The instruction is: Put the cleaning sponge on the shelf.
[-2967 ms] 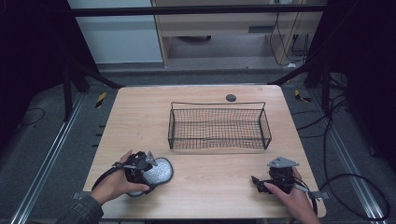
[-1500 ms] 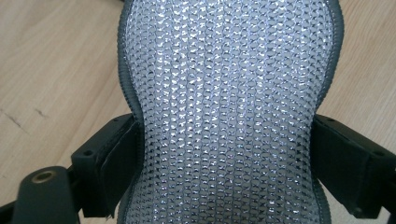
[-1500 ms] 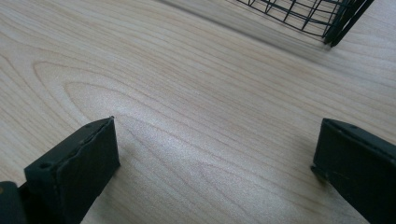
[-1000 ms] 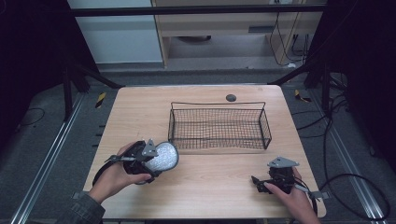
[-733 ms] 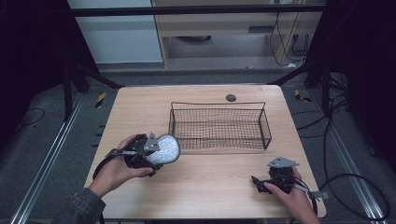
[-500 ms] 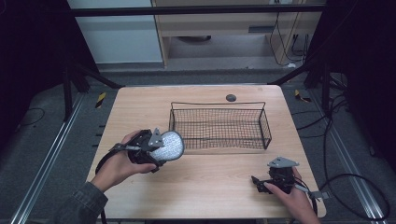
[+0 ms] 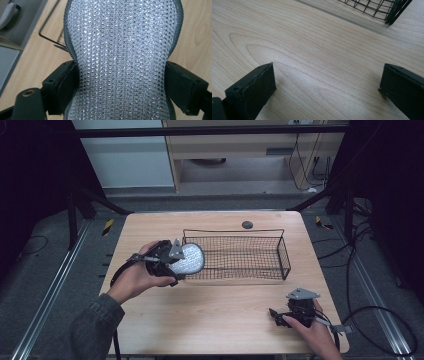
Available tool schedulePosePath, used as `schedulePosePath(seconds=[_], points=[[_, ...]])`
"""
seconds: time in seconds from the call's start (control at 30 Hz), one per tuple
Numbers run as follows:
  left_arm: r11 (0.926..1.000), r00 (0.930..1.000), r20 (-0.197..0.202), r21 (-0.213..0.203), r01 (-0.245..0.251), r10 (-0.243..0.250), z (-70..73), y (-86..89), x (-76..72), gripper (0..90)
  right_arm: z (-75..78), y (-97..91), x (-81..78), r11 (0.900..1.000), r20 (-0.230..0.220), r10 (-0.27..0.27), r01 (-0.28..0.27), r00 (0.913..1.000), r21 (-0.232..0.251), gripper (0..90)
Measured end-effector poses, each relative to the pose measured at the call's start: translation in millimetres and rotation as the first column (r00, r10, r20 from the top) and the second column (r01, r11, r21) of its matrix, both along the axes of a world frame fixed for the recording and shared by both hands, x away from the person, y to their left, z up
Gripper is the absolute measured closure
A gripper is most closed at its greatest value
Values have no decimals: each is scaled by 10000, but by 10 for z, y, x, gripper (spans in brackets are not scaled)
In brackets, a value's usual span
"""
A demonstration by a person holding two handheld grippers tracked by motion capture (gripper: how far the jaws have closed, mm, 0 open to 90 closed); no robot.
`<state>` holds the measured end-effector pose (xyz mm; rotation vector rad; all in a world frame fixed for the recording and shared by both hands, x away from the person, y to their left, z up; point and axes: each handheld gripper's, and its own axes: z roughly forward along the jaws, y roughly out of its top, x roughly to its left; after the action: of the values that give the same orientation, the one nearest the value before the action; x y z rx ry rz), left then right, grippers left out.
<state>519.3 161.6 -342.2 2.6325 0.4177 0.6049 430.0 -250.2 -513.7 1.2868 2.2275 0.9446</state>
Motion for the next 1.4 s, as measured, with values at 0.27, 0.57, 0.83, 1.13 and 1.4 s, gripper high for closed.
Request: schedulePosePath(seconds=[0.27,0.57,0.83,1.13,1.4], points=[[10000,9997,255,52,-39,37,64,-116,244,155,-1,1,5,10000,17,11,-11,10000,-12,3],[9990,9979,602,384,230,-253,91,-302,347,152,-1,0,6,10000,14,20,-20,10000,-30,3],[9991,9960,829,289,318,-341,120,-426,407,148,-1,1,7,10000,20,8,-8,10000,-37,3],[9970,9930,1005,528,568,-619,96,-578,447,148,-1,2,8,10000,13,-7,7,10000,-37,3],[9939,9926,905,821,740,-814,45,-687,512,152,-1,2,11,10000,17,-5,6,10000,-45,3]])
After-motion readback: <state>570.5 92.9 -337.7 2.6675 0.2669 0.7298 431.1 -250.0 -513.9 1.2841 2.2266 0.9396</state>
